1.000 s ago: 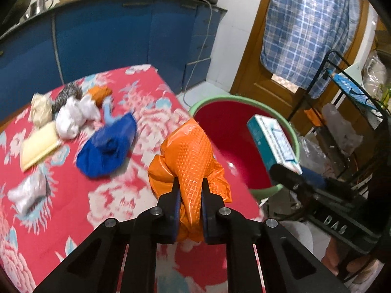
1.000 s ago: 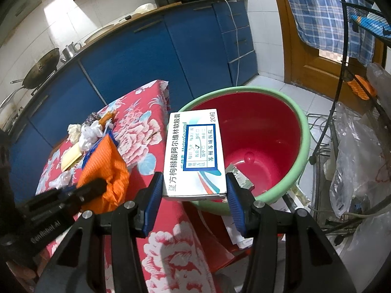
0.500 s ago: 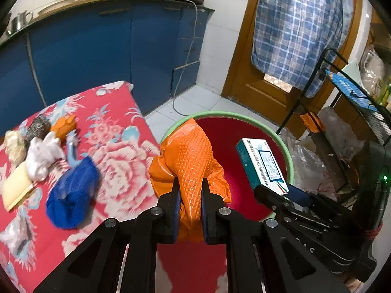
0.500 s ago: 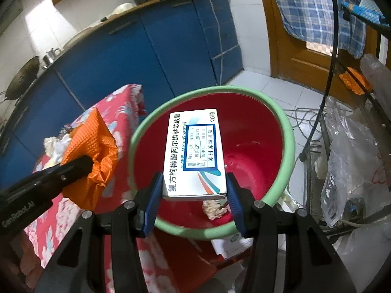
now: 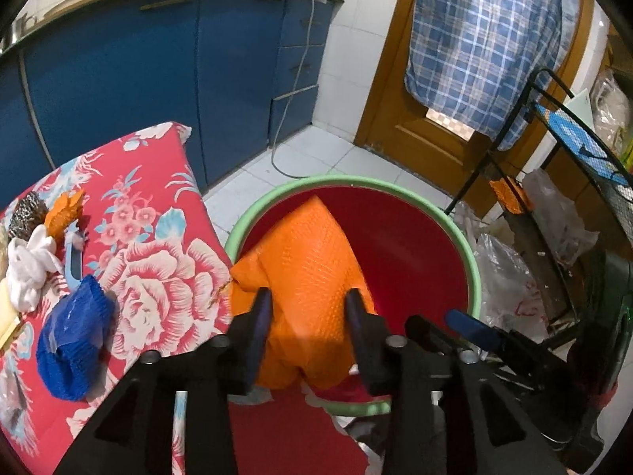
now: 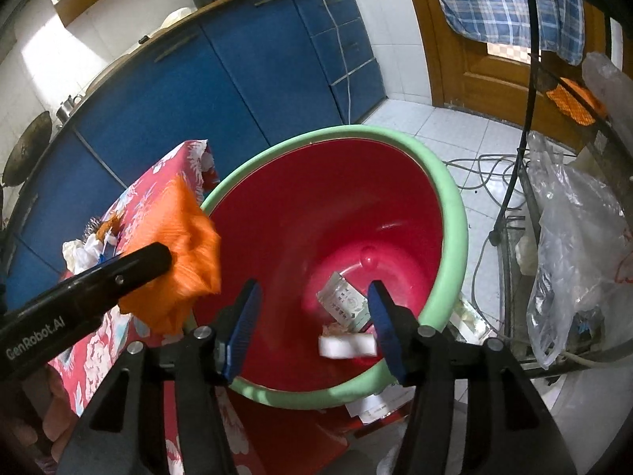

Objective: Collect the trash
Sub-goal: 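Move both grippers over the red bucket and open them to drop the items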

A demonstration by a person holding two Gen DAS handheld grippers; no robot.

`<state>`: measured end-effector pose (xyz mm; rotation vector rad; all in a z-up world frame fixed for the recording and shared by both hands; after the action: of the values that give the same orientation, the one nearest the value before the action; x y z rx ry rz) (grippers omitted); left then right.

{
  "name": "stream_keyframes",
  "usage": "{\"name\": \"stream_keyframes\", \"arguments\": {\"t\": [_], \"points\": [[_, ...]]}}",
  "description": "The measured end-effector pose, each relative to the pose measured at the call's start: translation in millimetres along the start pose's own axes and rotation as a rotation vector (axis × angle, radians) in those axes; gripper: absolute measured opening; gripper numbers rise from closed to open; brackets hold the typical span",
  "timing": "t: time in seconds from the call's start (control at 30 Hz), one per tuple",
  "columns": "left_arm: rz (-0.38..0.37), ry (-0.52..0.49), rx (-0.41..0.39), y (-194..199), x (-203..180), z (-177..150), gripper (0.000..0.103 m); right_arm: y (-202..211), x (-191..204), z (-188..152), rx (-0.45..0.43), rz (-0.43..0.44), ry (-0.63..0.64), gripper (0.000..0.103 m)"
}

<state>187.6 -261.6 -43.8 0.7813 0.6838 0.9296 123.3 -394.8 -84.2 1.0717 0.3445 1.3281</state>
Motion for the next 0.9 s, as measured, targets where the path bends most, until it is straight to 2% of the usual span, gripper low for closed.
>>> {"name": "stream_keyframes", "arguments": {"t": [0.37,0.6,0.9], "points": [[0.029,0.015,-0.03,16,10,0,0.045,13,2,-1,-0.025,0.011,-0.011,0.066],[0.05,0.056,-0.057,34,27,-9,0.046,22,13,-3,-0.03,0.026,0.0,0.071],[0.1,0.122,-0.068,54,59,-25,0.046,28,38,-9,-0.019,0.04,0.045,0.072]]}}
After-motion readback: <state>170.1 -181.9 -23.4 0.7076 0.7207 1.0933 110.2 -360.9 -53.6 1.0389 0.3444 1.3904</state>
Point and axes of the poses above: each gripper's, at about its wrist camera, not at the fingertips, and y roughly against the way its jaws point, x to its left, z to its top, the point moved 4 cm from there along -y, roughly the way its jaws point, and after that the axes turned 4 degrees about x, right-handed, at the moved point
